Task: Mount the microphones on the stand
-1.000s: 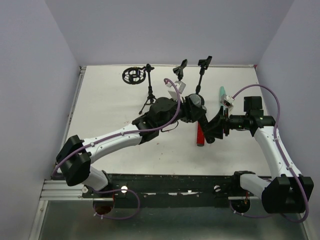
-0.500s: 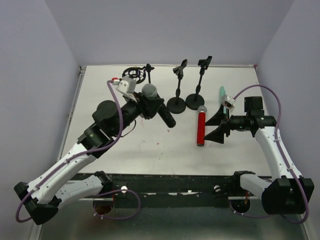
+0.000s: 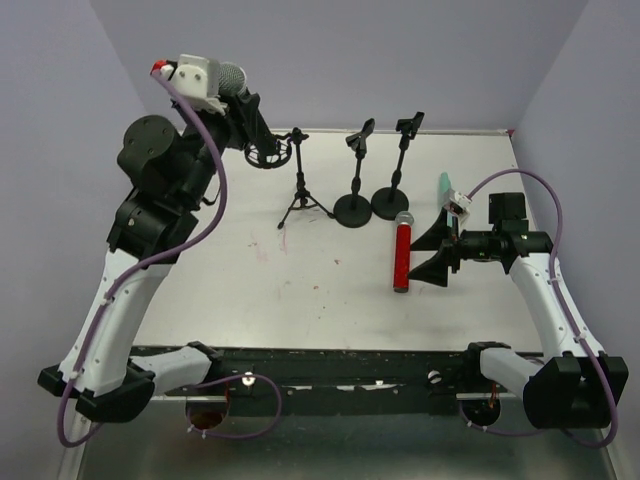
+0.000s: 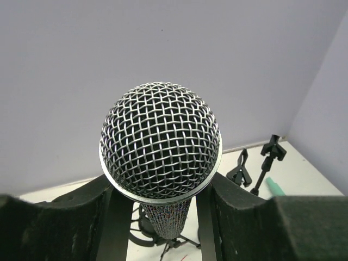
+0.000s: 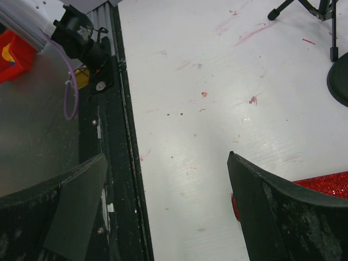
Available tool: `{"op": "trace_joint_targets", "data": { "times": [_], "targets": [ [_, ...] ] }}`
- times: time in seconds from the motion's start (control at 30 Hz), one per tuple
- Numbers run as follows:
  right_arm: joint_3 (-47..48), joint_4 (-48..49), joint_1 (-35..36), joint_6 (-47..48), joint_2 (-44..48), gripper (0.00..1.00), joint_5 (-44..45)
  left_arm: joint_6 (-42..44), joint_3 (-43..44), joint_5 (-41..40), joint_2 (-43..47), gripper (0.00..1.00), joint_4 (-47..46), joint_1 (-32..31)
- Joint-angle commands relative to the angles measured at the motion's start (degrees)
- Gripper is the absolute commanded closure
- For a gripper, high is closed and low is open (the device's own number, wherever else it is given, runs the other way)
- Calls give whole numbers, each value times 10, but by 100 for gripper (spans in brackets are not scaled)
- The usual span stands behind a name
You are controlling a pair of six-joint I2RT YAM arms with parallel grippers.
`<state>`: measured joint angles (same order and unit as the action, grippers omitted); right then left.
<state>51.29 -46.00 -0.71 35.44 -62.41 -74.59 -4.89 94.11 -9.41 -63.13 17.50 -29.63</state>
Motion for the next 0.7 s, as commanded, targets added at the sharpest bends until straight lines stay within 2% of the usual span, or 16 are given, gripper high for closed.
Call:
{"op": "trace_joint_targets", "data": {
  "times": [0.0,0.2,0.67],
  "targets": [
    [-2,13,0,-5,-3,0,4,30,92,4,-73,100,32,19],
    [-5,15,0,-5,-3,0,7,39,186,11,-150,100,70,33],
    [-6,15,0,-7,-3,0,8,60,184,34,-181,100,100,39]
  ]
}}
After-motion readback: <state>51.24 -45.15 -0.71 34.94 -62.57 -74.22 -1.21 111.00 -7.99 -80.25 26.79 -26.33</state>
